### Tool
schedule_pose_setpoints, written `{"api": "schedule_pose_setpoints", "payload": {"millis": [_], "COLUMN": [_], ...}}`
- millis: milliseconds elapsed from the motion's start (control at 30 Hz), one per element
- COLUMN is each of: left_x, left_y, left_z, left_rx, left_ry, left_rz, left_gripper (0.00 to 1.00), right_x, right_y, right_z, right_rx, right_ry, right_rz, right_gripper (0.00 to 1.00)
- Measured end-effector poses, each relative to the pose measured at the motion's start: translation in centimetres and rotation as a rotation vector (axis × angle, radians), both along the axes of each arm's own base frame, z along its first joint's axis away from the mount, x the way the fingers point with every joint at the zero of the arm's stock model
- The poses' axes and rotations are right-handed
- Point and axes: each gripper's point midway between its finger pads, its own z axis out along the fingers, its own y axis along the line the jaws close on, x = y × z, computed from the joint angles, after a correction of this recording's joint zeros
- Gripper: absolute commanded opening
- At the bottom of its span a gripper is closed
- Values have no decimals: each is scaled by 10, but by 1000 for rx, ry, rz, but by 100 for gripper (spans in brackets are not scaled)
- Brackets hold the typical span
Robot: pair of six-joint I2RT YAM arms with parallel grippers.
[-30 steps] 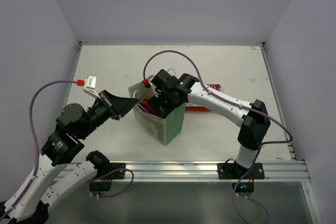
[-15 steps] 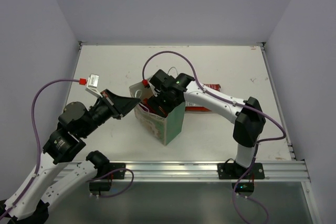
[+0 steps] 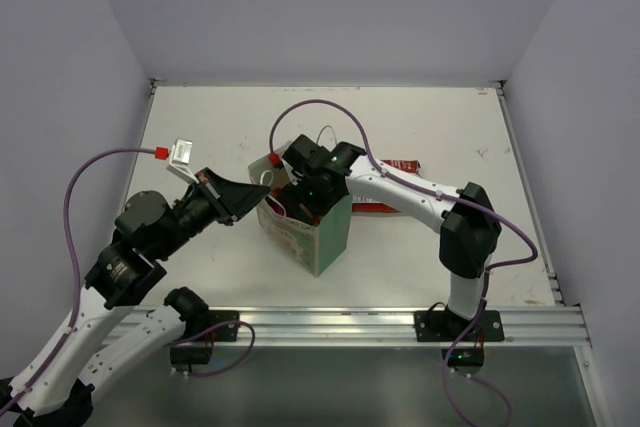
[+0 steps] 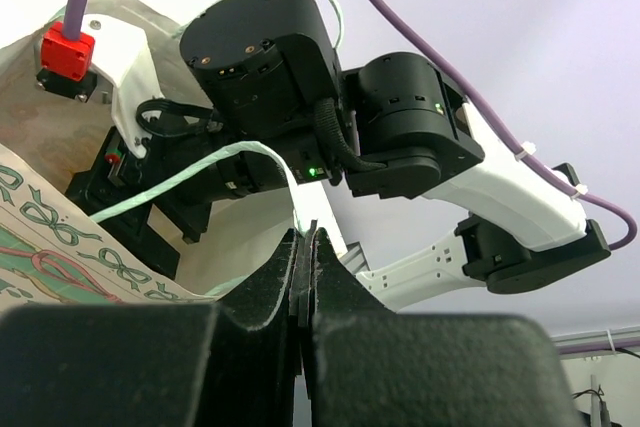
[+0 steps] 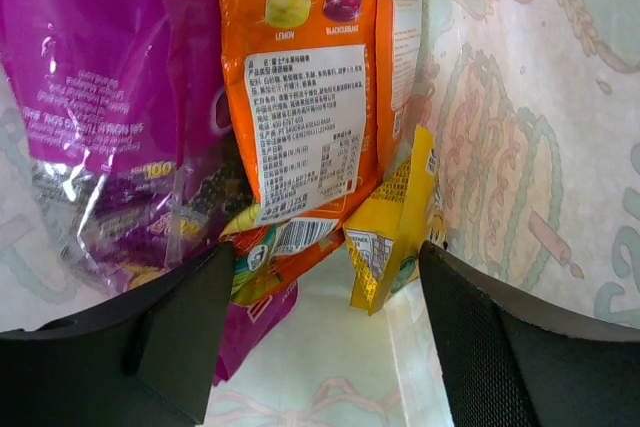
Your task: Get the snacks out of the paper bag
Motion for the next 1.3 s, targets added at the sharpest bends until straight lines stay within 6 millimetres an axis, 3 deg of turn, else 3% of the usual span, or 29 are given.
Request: {"api": "schedule_pose_setpoints", "payload": {"millis": [500, 567, 600, 667, 700, 800, 900, 967, 1133, 1300], "left_x": [5, 5, 5, 5, 5, 5, 6, 6, 5, 6], "left_y": [-5, -6, -6, -6, -6, -6, -6, -6, -6, -5], "left_z": [-2, -2, -2, -2, -2, -2, -3, -3, -7, -16], "left_rx": [4, 5, 5, 5, 6, 6, 8, 8, 10, 19], "left_ry": [7, 7, 7, 7, 8, 9, 11, 11, 13, 26], "left_rz": [-8, -8, -9, -10, -10, -10, -11, -10, -8, -6], "left_gripper": [0, 0, 0, 0, 0, 0, 0, 0, 0, 0], "right_x": [3, 4, 4, 4, 5, 6, 7, 7, 2, -2], "right_y": [5, 6, 6, 6, 7, 5, 4, 2, -9, -13], "right_z": [-21, -21, -21, -21, -21, -22, -23, -22, -6, 50], "right_rx": [42, 44, 46, 48, 49, 41, 36, 34, 29, 94], "right_ry": [-23, -24, -25, -27, -28, -37, -40, -45, -49, -89], "right_rz": [-28, -27, -28, -30, -34, -41, -46, -53, -74, -97], "right_gripper": [72, 64, 52, 40, 29, 13, 0, 0, 0, 0]}}
